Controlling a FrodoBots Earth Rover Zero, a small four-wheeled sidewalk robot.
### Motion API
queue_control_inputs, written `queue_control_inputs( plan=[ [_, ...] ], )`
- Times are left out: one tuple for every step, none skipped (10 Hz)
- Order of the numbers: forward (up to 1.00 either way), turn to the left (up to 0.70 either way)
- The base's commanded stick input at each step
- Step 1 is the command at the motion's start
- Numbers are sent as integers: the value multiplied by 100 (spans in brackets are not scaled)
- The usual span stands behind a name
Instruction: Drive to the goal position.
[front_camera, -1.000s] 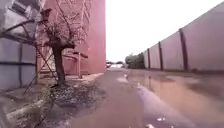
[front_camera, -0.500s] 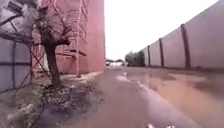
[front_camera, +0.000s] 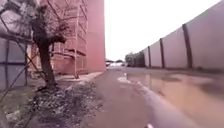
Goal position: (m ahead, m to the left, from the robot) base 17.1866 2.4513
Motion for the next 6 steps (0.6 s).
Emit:
queue_control_inputs(
  plan=[
    [45, 0],
    [45, -6],
    [45, -21],
    [45, -20],
    [45, -11],
    [45, 0]
  ],
)
